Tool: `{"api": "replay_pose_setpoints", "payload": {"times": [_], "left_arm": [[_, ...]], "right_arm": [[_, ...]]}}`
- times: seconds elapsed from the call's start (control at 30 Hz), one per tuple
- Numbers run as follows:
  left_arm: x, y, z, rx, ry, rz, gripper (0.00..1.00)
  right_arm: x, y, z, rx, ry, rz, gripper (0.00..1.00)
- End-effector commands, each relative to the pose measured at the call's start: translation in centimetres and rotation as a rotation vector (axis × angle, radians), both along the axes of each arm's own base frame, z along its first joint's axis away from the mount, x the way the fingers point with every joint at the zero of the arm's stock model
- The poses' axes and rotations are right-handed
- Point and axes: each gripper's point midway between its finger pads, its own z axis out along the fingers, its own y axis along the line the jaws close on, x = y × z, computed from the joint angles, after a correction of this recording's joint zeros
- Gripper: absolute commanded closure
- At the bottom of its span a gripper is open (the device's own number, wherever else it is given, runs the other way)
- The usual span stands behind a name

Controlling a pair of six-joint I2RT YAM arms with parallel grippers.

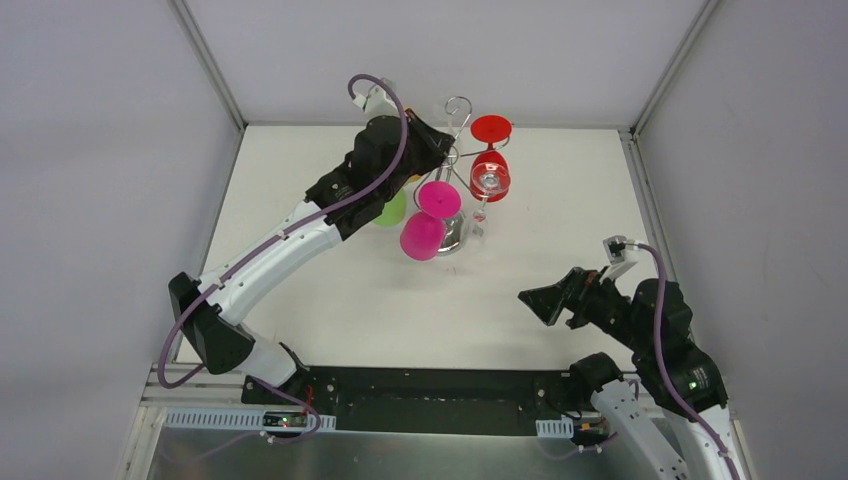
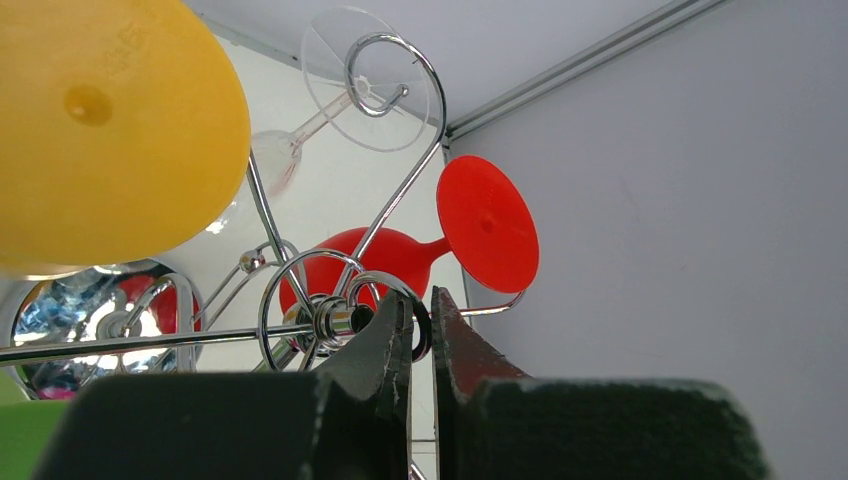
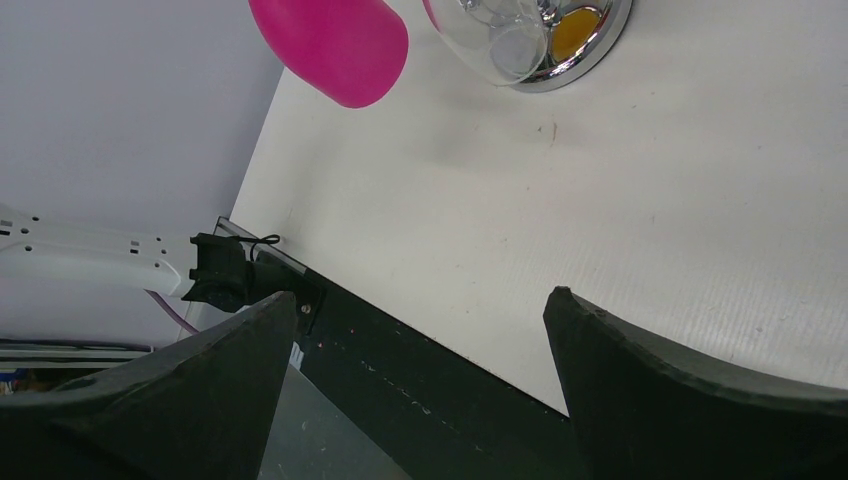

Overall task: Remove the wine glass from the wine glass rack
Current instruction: Place the wine rack at the center of the board.

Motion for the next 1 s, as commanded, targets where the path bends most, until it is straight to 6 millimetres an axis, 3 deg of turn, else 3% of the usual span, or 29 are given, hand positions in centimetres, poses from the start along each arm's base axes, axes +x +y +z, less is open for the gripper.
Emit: {"api": "replay_pose_setpoints", "payload": {"times": [0.0, 0.33, 0.97], "left_arm": [[-3.5, 3.9, 15.5, -0.385, -0.332, 0.032, 1.0], [-2.7, 3.4, 14.2, -0.356, -0.309, 0.044, 1.0], [-0.8, 2.9, 12.3, -0.343, -0.272, 0.069, 0.87]], "right_arm": [[-0.2, -0.2, 0.4, 0.011, -0.009, -0.013, 0.01], [-0.3, -0.3, 0.2, 0.004, -0.009, -0.012, 0.01], [-0.6, -0.6, -0.3, -0.01, -0.01, -0.012, 0.01]]}}
